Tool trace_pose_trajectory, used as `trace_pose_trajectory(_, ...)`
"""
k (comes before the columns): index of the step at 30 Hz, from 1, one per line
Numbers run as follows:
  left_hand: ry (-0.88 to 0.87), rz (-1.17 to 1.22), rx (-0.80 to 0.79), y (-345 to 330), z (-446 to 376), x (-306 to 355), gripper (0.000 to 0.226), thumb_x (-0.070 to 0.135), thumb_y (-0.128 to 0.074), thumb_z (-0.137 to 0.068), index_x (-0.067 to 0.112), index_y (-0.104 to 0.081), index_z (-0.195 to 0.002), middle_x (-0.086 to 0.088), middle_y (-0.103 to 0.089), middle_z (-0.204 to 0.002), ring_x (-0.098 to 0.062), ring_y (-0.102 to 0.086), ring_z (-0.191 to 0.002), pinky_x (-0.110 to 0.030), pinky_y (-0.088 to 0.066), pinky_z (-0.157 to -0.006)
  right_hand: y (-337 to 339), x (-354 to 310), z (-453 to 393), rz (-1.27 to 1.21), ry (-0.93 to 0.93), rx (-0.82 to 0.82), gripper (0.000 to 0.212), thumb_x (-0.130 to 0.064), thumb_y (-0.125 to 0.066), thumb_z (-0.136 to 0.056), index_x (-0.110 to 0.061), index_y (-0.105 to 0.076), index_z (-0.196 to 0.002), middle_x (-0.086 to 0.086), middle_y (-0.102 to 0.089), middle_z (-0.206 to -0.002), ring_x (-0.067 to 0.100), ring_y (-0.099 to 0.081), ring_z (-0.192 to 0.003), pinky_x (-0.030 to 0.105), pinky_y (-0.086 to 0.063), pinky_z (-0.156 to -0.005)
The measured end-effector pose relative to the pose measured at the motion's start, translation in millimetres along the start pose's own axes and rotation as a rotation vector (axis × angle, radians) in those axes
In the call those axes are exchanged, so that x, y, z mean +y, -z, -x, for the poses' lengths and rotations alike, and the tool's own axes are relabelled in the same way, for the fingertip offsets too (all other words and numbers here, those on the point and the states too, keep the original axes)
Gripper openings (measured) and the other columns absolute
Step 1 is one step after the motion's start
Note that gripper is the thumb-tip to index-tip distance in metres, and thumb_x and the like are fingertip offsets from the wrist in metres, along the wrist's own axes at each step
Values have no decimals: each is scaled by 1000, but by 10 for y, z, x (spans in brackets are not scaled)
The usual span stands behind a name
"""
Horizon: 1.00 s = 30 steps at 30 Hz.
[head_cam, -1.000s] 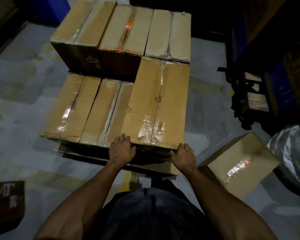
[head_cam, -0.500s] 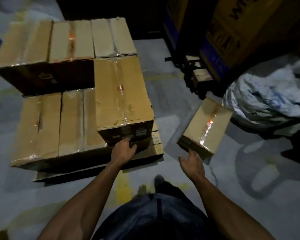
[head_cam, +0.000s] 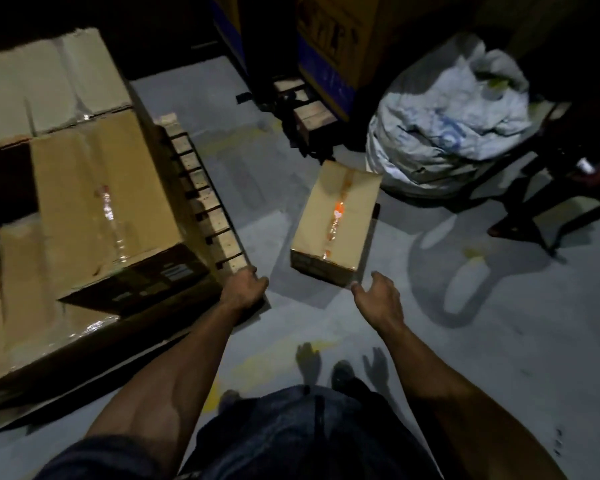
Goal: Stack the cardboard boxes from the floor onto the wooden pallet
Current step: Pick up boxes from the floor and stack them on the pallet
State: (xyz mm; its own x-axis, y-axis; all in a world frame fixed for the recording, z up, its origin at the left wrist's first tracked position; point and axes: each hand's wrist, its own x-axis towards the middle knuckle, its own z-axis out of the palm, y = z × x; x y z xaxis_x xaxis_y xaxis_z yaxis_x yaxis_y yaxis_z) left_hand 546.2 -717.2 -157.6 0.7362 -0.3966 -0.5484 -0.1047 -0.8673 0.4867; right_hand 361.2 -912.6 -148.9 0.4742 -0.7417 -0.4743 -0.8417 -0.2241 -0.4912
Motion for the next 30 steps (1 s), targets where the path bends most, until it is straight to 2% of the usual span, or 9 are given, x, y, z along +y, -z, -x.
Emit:
trace_pose_trajectory(3,-12,44,-5,-243,-184,563,42,32,-57,-100,2,-60,-130,-19,-63,-127,-37,-60,-115,-41,-51,-95,427,134,-378,-43,-7,2,60,-42,-56,-99,-7,-44,-146,17,-44,-151,36,-42,-138,41,-37,-110)
trace_pose_trajectory(6,28,206,14,-294,-395,1036,30,26,-60,-98,-1,-67,-107,-22,-67,-110,-37,-63,-105,-45,-50,-90,787,147,-770,-185,-79,-1,63,-42,-56,-99,-8,-40,-150,15,-43,-153,36,-43,-138,39,-37,-109)
trace_pose_trajectory(8,99,378,32,-261,-560,1291,21,24,-63,-97,4,-68,-93,-18,-68,-104,-33,-65,-100,-41,-51,-88,962,68,-1039,-331,-149,-13,65,-42,-55,-100,-10,-35,-153,14,-40,-156,35,-40,-140,39,-36,-111)
trace_pose_trajectory(12,171,640,55,-178,-1074,1652,33,30,-64,-98,5,-65,-120,-7,-62,-115,-25,-57,-105,-33,-45,-93,1117,-116,-1603,-499,-237,-28,68,-42,-55,-101,-9,-31,-155,11,-34,-160,32,-36,-144,38,-34,-113)
trace_pose_trajectory(15,220,727,36,-167,-1562,1858,24,36,-59,-100,14,-59,-109,-6,-58,-113,-24,-52,-102,-31,-39,-90,1091,-235,-2047,-549,-269,-33,69,-43,-55,-101,-9,-31,-155,11,-33,-161,31,-35,-145,37,-33,-113)
trace_pose_trajectory(17,267,772,20,-180,-1935,1950,29,39,-57,-100,11,-61,-107,-7,-57,-111,-23,-51,-100,-32,-39,-91,1028,-289,-2354,-561,-297,-43,71,-45,-57,-100,-9,-31,-155,11,-33,-161,31,-35,-145,37,-33,-113)
trace_pose_trajectory(21,309,753,-45,-263,-2731,2086,56,45,-53,-101,6,-51,-141,-8,-56,-129,-24,-50,-117,-36,-37,-99,831,-376,-2994,-583,-368,-39,76,-48,-60,-97,-9,-31,-155,12,-33,-160,31,-36,-144,39,-33,-113)
trace_pose_trajectory(24,308,720,-69,-343,-3107,2131,60,45,-52,-102,5,-46,-147,-13,-50,-148,-30,-47,-133,-37,-36,-104,729,-362,-3311,-584,-376,-36,79,-48,-62,-95,-8,-29,-155,13,-33,-161,31,-36,-144,34,-33,-110)
trace_pose_trajectory(30,327,654,-62,-801,-4041,2156,58,43,-52,-103,5,-48,-145,-14,-52,-146,-31,-48,-132,-30,-36,-100,284,-127,-4280,-597,-435,-89,86,-54,-64,-92,-15,-25,-157,10,-31,-162,31,-37,-144,45,-34,-116)
